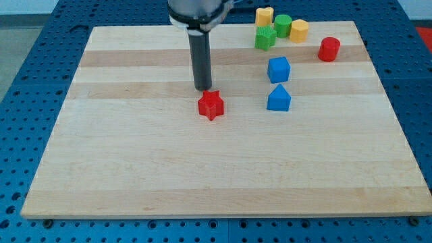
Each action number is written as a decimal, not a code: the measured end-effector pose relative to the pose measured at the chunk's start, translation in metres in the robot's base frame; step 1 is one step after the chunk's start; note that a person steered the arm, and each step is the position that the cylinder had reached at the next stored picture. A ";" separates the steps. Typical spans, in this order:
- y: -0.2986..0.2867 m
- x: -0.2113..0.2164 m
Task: Move the blue cube a bit right and down
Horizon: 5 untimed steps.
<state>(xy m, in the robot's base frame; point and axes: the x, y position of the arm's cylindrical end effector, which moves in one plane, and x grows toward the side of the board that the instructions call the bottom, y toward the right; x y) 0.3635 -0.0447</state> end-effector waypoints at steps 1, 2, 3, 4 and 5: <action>0.014 -0.052; 0.064 -0.070; 0.089 -0.065; 0.112 -0.049; 0.135 -0.027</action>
<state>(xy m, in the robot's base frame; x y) 0.3367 0.0899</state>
